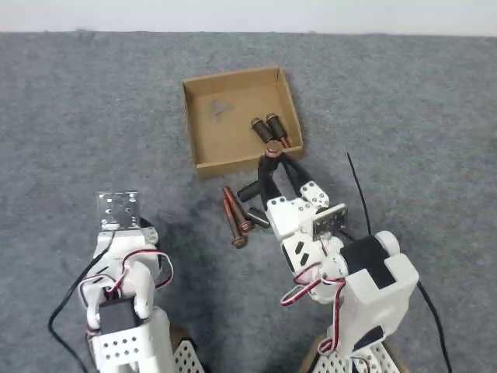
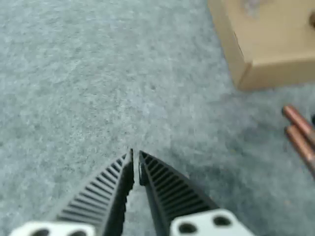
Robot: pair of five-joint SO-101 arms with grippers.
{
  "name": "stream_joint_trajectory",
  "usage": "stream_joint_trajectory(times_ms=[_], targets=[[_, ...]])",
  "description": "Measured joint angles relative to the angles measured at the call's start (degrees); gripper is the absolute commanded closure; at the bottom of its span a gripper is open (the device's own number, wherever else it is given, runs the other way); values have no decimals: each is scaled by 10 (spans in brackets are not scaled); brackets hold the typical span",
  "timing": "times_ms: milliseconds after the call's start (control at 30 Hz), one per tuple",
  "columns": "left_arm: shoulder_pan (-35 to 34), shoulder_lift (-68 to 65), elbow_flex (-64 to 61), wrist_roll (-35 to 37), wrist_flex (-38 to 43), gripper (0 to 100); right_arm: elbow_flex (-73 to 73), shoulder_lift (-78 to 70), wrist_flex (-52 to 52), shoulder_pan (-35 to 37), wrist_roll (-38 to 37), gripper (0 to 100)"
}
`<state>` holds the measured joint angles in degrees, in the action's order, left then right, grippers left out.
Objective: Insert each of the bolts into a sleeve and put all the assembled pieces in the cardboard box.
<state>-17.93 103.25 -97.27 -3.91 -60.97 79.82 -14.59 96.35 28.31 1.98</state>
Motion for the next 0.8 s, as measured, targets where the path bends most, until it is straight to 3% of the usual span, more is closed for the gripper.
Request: stream_joint_trajectory(times_ms=[500, 800], targets=[[0, 0, 0, -21, -2, 981, -244, -1, -296, -31, -76, 993], [0, 0, 0, -33, -2, 981, -396, -10, -571, -43, -77, 993]])
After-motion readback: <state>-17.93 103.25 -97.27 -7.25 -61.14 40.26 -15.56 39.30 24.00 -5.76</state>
